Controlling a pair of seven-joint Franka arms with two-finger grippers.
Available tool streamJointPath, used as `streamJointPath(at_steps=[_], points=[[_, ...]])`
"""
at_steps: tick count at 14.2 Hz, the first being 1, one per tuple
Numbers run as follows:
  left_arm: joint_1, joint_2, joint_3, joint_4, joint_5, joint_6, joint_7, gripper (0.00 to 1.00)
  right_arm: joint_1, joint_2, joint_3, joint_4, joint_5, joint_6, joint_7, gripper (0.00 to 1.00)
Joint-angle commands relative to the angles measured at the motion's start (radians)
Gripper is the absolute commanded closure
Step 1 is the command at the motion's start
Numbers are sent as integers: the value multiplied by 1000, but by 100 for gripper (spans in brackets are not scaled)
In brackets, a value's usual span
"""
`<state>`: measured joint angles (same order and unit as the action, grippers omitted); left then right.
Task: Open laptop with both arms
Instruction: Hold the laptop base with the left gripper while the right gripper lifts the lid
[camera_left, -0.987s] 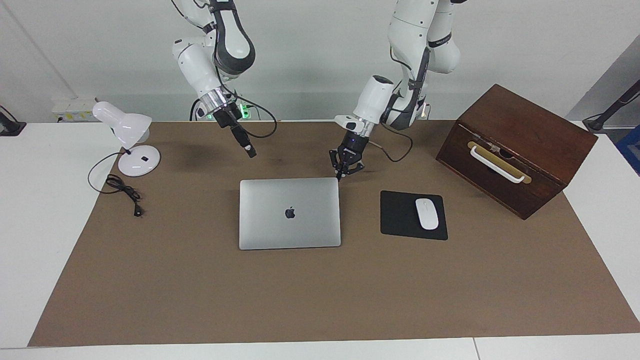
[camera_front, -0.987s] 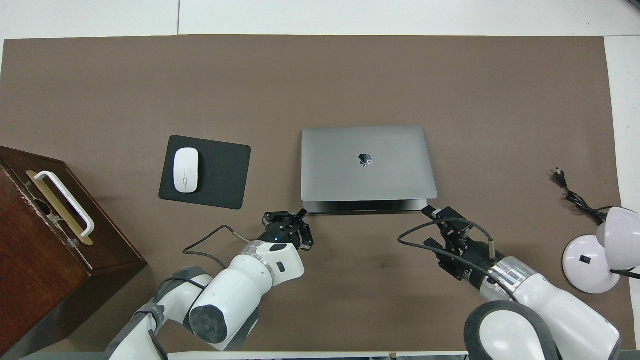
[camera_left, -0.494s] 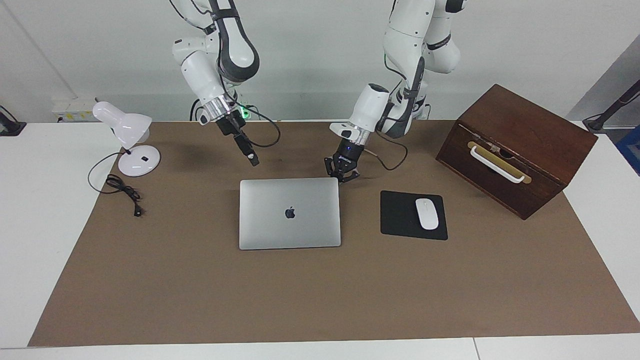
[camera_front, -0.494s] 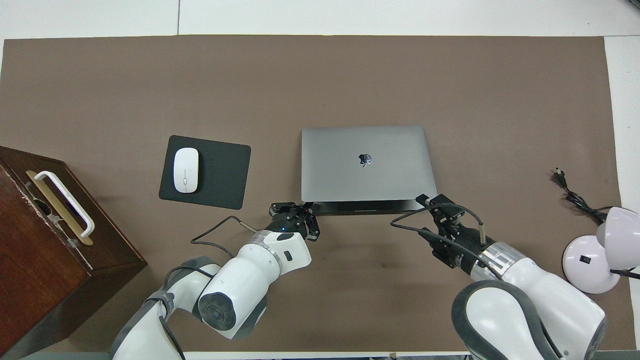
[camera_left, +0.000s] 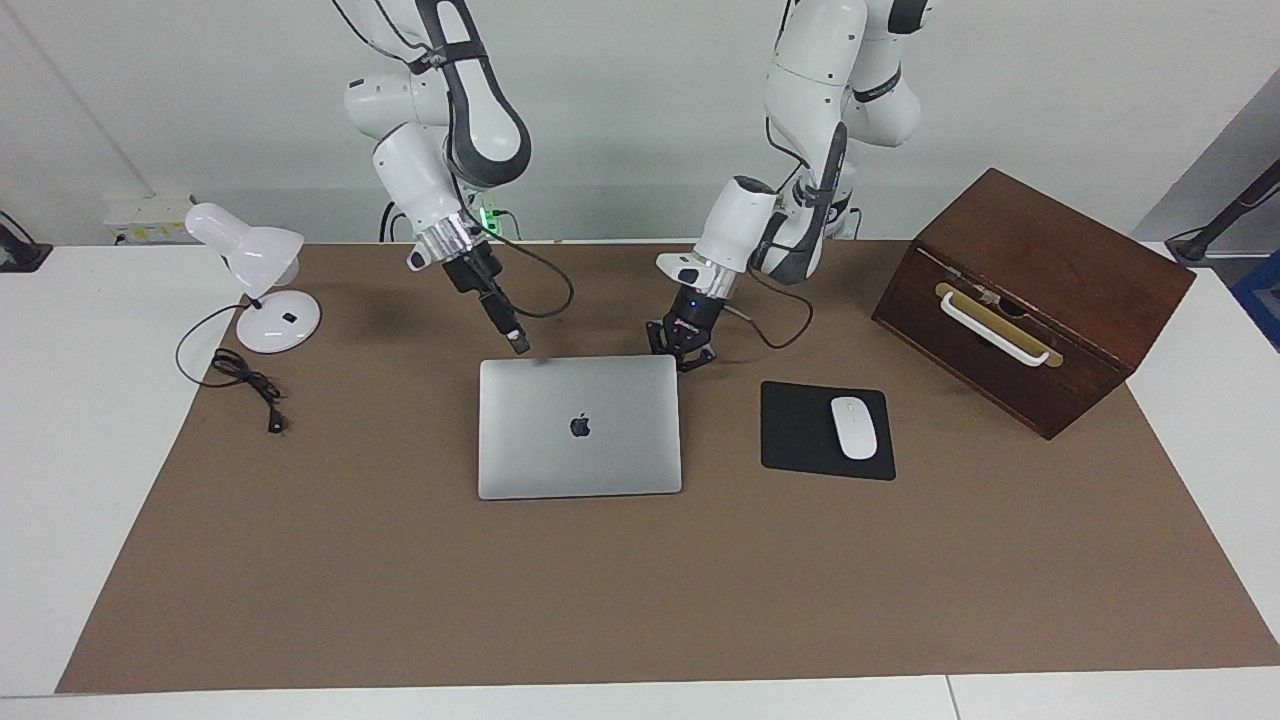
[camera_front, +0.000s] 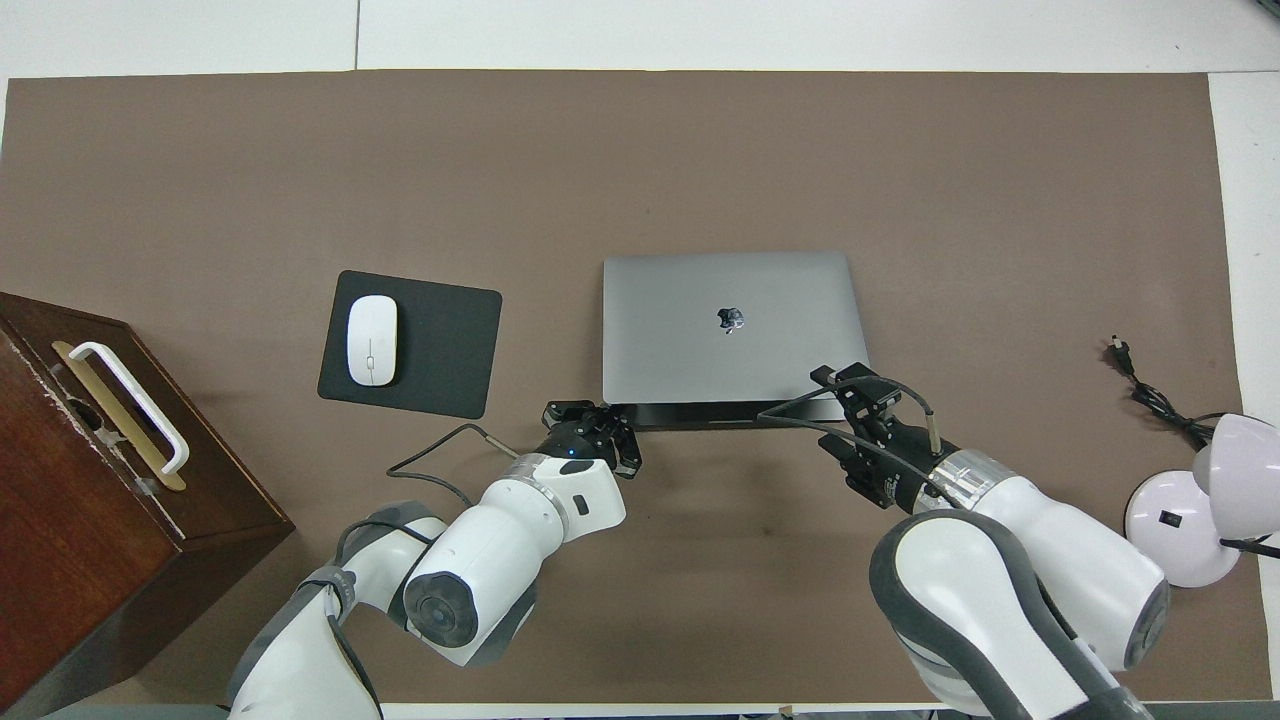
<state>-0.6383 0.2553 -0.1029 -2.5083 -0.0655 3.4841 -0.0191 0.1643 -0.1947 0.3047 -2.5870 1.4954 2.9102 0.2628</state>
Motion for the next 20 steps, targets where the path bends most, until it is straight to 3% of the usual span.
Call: streamJointPath(at_steps=[1, 12, 20], points=[[12, 24, 3, 16, 27, 16, 10, 100, 1, 73, 2, 50, 34, 40, -69, 0], [12, 38, 3, 16, 35, 18, 10, 100, -8, 156, 1, 160, 35, 63, -114, 0], [11, 44, 3, 16, 35, 16, 10, 100, -5, 222, 1, 303, 35, 80, -116, 0]])
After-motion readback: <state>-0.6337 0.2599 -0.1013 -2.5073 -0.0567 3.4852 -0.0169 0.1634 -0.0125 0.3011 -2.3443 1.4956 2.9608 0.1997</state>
